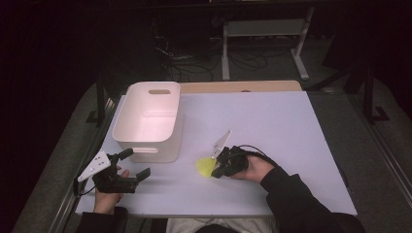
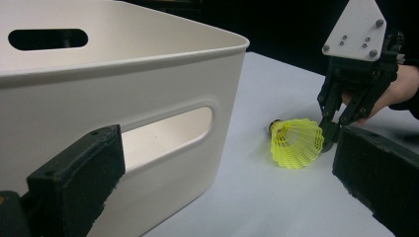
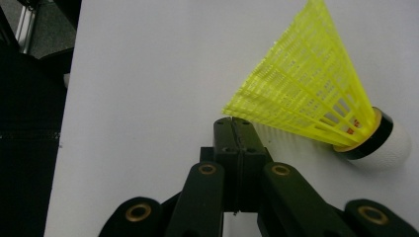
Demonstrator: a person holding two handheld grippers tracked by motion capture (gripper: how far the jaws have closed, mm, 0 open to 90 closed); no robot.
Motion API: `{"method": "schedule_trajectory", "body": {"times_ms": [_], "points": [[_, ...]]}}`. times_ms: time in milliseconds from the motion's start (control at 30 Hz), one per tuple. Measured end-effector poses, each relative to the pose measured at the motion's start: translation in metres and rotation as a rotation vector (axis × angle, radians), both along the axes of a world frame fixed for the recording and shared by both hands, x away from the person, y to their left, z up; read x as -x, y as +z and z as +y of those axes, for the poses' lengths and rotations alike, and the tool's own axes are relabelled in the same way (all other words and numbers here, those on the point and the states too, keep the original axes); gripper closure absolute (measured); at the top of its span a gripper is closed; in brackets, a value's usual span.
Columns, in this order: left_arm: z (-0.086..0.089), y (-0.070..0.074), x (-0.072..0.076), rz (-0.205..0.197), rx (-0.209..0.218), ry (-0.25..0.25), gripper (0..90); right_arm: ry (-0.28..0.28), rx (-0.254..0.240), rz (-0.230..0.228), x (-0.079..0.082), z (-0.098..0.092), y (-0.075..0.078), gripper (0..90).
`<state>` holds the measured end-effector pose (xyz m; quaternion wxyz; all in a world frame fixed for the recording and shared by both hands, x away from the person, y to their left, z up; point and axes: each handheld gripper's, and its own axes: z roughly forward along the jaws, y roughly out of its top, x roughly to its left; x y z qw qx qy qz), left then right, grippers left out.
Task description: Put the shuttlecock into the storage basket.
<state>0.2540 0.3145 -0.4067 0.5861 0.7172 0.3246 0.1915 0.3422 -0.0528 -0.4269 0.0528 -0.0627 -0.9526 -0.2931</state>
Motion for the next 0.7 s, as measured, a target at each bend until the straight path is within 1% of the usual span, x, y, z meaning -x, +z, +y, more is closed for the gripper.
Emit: {"method": "schedule_trajectory", "body": {"times_ms": [267, 500, 700], "points": [[0.000, 0.000, 0.000, 0.000, 0.001, 0.000, 0.0, -0.004, -0.005, -0.004, -0.004, 0.002, 0.002, 88.9], [0.000, 0.000, 0.000, 0.001, 0.002, -0.002, 0.0, -0.008, -0.008, -0.002, -0.008, 0.005, 0.001, 88.9], [0.000, 0.000, 0.000, 0.001, 0.001, -0.003, 0.0, -0.007, -0.012, -0.008, -0.012, 0.010, 0.004, 88.9]]}}
